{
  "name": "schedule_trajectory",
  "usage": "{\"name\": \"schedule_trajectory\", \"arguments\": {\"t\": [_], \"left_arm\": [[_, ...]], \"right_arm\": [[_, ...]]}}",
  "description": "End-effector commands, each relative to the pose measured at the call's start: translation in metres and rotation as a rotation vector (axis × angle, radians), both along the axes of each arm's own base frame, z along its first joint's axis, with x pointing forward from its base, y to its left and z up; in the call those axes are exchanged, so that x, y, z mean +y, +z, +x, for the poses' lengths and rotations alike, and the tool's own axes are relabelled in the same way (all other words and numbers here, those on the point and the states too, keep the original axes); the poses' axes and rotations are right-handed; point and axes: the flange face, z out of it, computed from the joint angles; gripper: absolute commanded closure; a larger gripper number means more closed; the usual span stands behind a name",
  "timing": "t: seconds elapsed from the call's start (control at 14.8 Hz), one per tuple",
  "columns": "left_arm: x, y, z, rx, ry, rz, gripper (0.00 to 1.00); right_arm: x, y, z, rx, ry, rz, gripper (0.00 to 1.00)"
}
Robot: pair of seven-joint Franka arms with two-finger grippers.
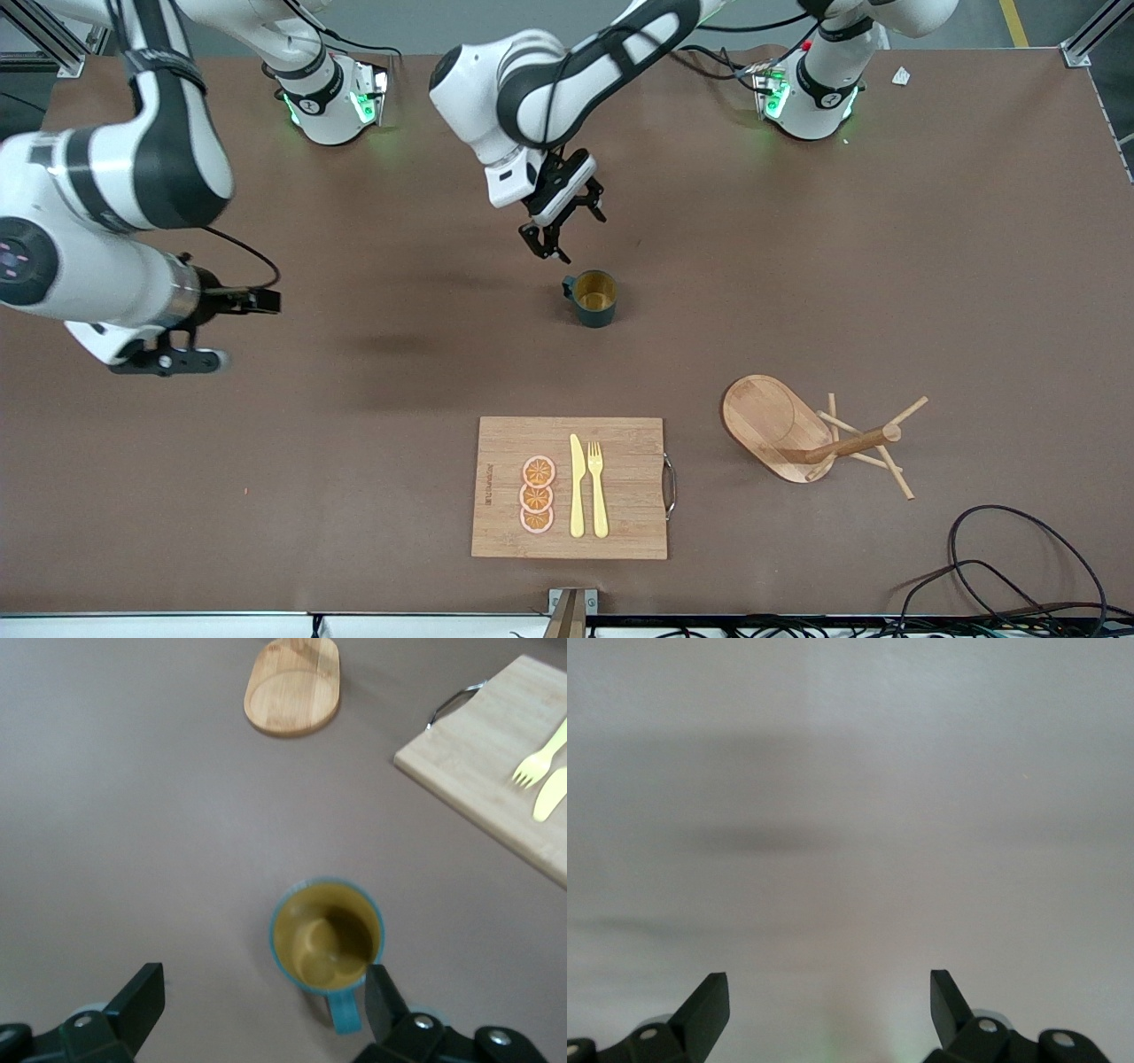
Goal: Pass cup and hang on rack
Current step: 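Lower the mug to the table and open the right gripper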
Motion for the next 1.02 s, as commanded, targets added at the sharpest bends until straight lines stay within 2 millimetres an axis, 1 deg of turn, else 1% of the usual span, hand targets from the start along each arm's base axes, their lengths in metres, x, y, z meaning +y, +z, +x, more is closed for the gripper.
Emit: {"name": "schedule_trajectory", "arguments": {"t": [0.0, 0.07, 0.14, 0.2, 0.34, 0.41, 0.47, 0.54, 0.61, 0.75, 0.81, 0.95], "left_arm": [[-0.015, -0.028, -0.003, -0.089, 0.006, 0.008, 0.00], [-0.019, -0.040, -0.008, -0.108, 0.000, 0.011, 0.00], [-0.021, -0.051, -0.009, -0.133, 0.011, 0.002, 0.00], [-0.022, -0.069, -0.010, -0.153, 0.027, -0.012, 0.00], [-0.020, -0.091, -0.004, -0.163, 0.032, -0.010, 0.00], [-0.021, -0.097, -0.001, -0.170, 0.029, -0.011, 0.00], [-0.021, -0.102, 0.004, -0.179, 0.030, -0.016, 0.00], [-0.025, -0.106, 0.001, -0.183, 0.019, -0.019, 0.00], [-0.025, -0.111, 0.003, -0.192, 0.023, -0.026, 0.00], [-0.026, -0.117, 0.003, -0.201, 0.033, -0.049, 0.00], [-0.025, -0.122, 0.003, -0.198, 0.033, -0.045, 0.00], [-0.025, -0.129, 0.002, -0.203, 0.044, -0.056, 0.00]], "right_arm": [[-0.026, 0.018, -0.039, -0.012, -0.013, 0.004, 0.00], [-0.037, 0.027, -0.042, -0.021, -0.033, 0.005, 0.00], [-0.046, 0.038, -0.045, -0.038, -0.047, 0.006, 0.00], [-0.054, 0.047, -0.046, -0.053, -0.063, 0.008, 0.00], [-0.073, 0.066, -0.045, -0.079, -0.098, 0.014, 0.00], [-0.076, 0.079, -0.044, -0.085, -0.109, 0.018, 0.00], [-0.083, 0.089, -0.043, -0.093, -0.120, 0.018, 0.00], [-0.088, 0.101, -0.041, -0.119, -0.129, 0.019, 0.00], [-0.089, 0.113, -0.038, -0.145, -0.134, 0.020, 0.00], [-0.089, 0.125, -0.032, -0.165, -0.134, 0.020, 0.00], [-0.087, 0.127, -0.034, -0.155, -0.132, 0.018, 0.00], [-0.087, 0.138, -0.034, -0.167, -0.133, 0.020, 0.00]]}}
